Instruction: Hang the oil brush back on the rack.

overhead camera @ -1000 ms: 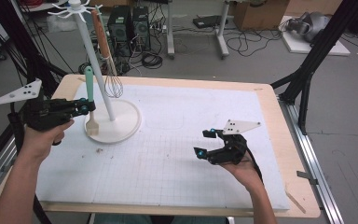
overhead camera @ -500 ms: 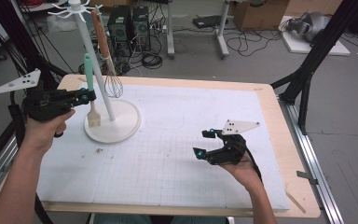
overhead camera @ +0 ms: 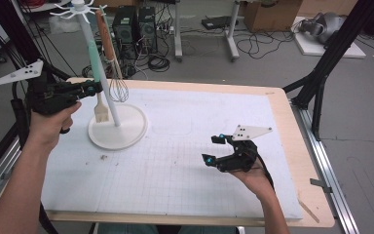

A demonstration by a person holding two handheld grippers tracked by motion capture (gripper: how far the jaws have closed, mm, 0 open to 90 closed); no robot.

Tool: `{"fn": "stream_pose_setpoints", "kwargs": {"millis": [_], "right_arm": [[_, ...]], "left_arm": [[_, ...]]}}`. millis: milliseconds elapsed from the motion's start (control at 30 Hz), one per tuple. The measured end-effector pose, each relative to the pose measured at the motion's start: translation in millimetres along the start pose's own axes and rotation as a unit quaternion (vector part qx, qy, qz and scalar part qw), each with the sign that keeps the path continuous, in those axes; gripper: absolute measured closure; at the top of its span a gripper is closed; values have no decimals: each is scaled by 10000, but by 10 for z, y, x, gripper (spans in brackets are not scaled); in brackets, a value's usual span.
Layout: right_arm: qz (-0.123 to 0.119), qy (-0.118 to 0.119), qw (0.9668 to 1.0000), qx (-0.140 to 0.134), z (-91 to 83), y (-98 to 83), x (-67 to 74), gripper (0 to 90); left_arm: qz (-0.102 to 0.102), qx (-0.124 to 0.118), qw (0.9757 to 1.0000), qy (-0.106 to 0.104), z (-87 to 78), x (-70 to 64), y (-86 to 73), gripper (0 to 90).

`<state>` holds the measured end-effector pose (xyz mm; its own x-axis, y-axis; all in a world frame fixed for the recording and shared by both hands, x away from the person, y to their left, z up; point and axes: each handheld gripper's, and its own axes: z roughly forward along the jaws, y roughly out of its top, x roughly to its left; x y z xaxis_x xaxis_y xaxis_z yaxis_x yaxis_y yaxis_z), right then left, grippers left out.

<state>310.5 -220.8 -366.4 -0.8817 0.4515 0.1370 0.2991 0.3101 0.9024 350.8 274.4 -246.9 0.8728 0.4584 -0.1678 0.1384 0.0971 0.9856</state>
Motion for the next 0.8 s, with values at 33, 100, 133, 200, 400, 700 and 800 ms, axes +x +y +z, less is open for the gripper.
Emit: {"fn": "stream_pose_setpoints", "kwargs": {"millis": [33, 100, 133, 200, 400, 700, 800], "right_arm": [[2, 2, 10000, 3, -1, 0, 0, 225], [17, 8, 10000, 4, -4, 1, 0, 225], [28, 7, 10000, 1, -6, 1, 0, 225], [13, 0, 10000, -15, -9, 1, -5, 225], [4, 2, 10000, -22, -10, 3, -6, 224], [6, -1, 10000, -48, -17, 8, -6, 224], [14, 4, 10000, -43, -21, 9, -6, 223]], "left_arm": [[-22, -12, 10000, 2, 5, 6, 10, 843], [-28, -36, 10000, 68, 14, 19, 26, 843], [-35, -53, 9999, 86, 20, 27, 35, 843], [-25, -68, 9999, 131, 27, 37, 55, 843], [-29, -116, 9997, 195, 54, 56, 113, 843], [-53, -210, 9993, 304, 100, 74, 174, 843], [-50, -212, 9993, 320, 109, 79, 189, 843]]}}
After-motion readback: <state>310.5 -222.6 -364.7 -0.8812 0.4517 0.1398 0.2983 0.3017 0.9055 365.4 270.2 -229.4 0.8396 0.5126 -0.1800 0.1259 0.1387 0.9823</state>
